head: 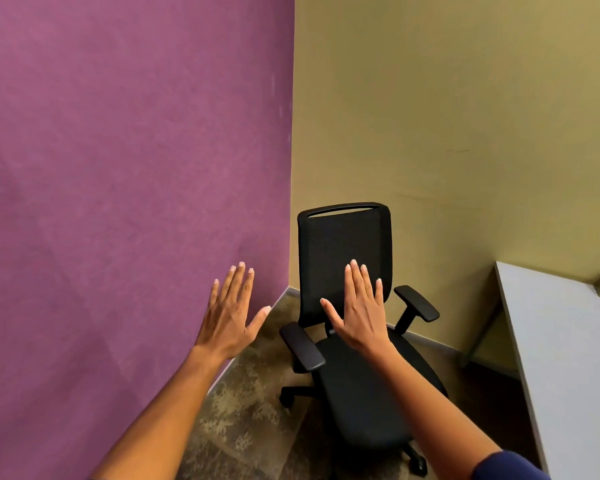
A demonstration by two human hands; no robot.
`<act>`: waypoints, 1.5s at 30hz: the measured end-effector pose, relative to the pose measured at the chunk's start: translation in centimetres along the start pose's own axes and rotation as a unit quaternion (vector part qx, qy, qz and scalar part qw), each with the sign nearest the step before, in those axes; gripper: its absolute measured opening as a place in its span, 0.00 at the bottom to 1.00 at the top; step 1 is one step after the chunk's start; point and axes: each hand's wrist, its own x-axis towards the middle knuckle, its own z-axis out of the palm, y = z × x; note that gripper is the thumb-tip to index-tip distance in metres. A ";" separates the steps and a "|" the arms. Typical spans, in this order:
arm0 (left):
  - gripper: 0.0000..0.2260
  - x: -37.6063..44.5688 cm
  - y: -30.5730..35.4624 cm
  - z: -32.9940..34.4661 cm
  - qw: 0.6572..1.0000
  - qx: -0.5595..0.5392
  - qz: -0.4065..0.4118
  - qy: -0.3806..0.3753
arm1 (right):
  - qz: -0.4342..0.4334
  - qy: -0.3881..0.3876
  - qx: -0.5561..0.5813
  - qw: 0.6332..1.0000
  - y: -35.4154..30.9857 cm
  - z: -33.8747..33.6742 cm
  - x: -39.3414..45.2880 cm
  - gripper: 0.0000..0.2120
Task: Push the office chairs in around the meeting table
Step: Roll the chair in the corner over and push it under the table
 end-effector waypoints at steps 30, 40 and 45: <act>0.40 53.3 -13.7 21.3 0.984 -0.050 0.130 -0.107 | -0.042 -0.067 0.042 0.996 5.1 25.7 43.4 0.42; 0.52 71.1 -9.8 33.7 0.919 -0.095 0.308 -0.226 | 0.019 -0.088 0.071 0.993 8.1 29.6 52.3 0.34; 0.50 76.4 -6.7 37.4 0.878 -0.096 0.385 -0.266 | 0.059 -0.104 0.037 0.992 8.9 28.6 54.1 0.32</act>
